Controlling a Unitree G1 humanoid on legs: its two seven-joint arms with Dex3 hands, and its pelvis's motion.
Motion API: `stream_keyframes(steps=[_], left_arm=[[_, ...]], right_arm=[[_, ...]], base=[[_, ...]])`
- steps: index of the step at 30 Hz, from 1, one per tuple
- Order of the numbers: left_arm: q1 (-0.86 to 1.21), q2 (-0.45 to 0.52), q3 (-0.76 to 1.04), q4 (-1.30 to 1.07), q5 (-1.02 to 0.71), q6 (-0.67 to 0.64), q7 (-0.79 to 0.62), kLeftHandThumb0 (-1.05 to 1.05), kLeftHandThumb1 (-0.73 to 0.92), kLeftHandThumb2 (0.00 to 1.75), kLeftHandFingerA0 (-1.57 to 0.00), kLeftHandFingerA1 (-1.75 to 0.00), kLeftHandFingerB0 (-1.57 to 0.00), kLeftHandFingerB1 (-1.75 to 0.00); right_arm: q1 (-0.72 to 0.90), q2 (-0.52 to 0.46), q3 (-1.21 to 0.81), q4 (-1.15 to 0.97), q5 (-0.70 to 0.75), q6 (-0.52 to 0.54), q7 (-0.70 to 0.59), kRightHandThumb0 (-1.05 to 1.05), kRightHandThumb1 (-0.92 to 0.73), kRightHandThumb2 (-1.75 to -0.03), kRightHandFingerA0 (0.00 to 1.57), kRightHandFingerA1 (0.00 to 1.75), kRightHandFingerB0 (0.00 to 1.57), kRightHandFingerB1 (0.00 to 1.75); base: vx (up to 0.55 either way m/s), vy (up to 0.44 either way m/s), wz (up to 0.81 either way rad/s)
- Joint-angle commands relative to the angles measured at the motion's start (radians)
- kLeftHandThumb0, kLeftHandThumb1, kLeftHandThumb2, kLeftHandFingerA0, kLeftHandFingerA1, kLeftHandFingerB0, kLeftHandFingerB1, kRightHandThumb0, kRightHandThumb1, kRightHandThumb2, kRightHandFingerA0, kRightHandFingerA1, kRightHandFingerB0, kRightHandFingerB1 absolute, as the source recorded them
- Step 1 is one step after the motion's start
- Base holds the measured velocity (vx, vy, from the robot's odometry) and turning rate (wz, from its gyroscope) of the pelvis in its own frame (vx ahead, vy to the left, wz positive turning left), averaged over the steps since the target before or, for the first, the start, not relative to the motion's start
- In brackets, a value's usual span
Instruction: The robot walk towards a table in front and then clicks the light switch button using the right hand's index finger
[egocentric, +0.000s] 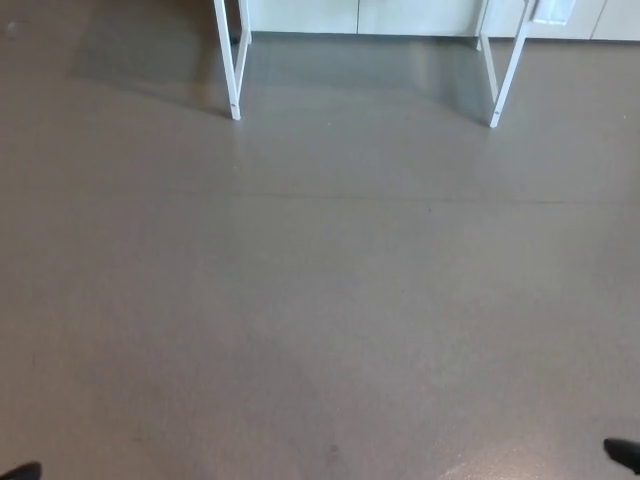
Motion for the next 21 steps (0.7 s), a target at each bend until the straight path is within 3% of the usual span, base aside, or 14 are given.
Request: stream_keyframes(steps=[1,21], left_arm=[[0.042,-0.015,0.016,-0.033,-0.072,0.040,-0.043,-0.07,0.68,0.59,-0.51,-0.44,-0.37,-0.36],[0.084,0.001,0.000,0.014,-0.051,-0.028,-0.074,-0.11,0.64,0.59,-0.52,-0.45,-0.41,-0.38]], right_arm=[[0.025,-0.010,-0.018,-0.020,0.052,-0.027,0.033,-0.23,-0.61,-0.57,0.61,0.59,0.43,0.52],[0.076,-0.032,0.020,0.007,0.018,-0.092,0.042,-0.22,-0.61,-0.57,0.65,0.58,0.44,0.51]], base=[[0.00,0.000,0.00],[0.00,-0.007,0.00]])
